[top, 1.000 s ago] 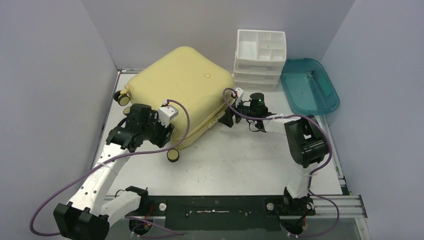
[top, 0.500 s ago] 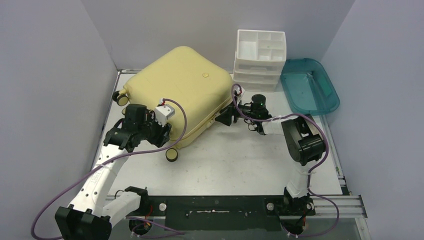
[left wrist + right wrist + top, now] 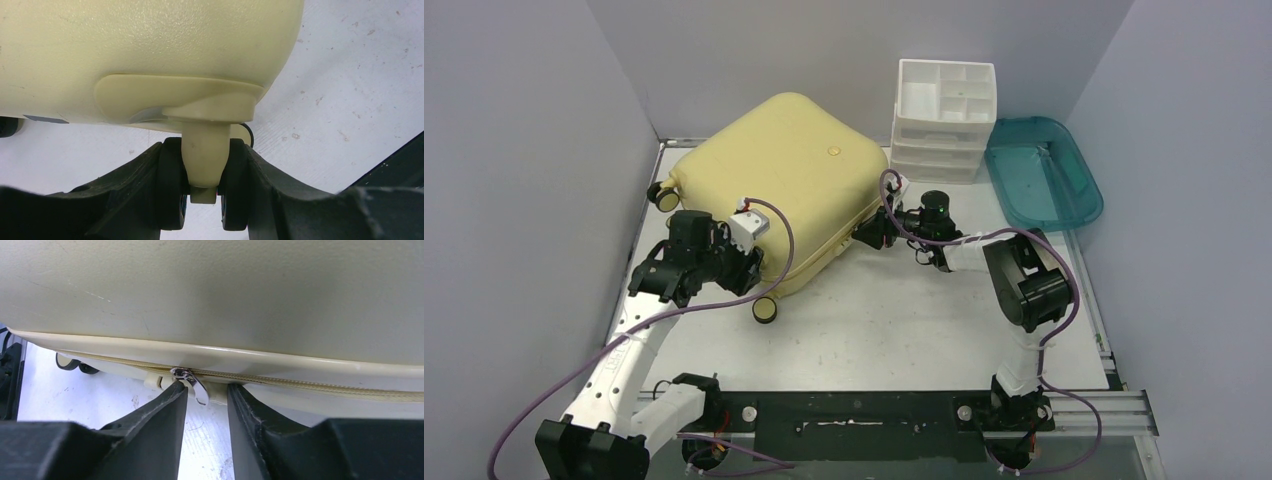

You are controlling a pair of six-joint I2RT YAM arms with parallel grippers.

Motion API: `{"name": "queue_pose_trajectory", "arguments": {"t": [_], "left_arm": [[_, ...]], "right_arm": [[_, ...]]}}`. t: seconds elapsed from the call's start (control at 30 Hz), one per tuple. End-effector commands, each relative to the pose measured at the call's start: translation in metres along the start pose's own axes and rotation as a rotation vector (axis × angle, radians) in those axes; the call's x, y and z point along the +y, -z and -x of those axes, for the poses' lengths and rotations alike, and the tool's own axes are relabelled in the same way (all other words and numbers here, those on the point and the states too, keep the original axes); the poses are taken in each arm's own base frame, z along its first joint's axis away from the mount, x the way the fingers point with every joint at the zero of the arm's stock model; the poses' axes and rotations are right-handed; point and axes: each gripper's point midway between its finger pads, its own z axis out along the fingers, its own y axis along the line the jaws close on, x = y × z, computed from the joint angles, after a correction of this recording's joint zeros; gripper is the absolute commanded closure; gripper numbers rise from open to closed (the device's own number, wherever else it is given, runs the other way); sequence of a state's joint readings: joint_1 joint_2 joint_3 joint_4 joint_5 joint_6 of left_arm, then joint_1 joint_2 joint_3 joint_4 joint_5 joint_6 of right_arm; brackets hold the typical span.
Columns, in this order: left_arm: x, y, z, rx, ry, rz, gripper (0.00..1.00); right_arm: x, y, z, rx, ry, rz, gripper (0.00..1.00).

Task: Open, take out, and arrange the luggage
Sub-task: Unzip the luggage at the center of the board.

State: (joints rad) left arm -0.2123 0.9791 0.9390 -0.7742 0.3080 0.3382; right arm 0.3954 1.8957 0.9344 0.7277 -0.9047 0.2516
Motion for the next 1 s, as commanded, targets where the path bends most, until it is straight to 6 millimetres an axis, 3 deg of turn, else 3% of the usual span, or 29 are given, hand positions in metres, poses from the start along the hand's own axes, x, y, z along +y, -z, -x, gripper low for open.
{"name": "queue_pose_trajectory", "arguments": {"t": [0.0,0.2,0.47,0.63,0.77,0.97], "left_arm": [[0.01,0.012,0.028,-0.12,0.007,0.054,0.91],[0.011,0.011,0.027,-0.116,0.011,0.053,0.91],[0.013,0.009,0.025,-0.116,0.015,0.059,0.91],[0.013,0.009,0.024,-0.115,0.015,0.062,0.91],[0.014,0.009,0.024,-0.116,0.015,0.064,0.91],[0.014,0.009,0.024,-0.118,0.017,0.066,0.91]], "right_arm": [[0.029,-0.011,0.043,-0.108,0.14,0.097,0.67],[0.03,-0.012,0.043,-0.121,0.118,0.104,0.77],[0.048,-0.007,0.046,-0.156,0.12,0.181,0.84],[0.049,-0.007,0.042,-0.148,0.123,0.202,0.84],[0.04,-0.01,0.035,-0.125,0.114,0.16,0.76],[0.032,-0.012,0.029,-0.096,0.114,0.134,0.8]]}}
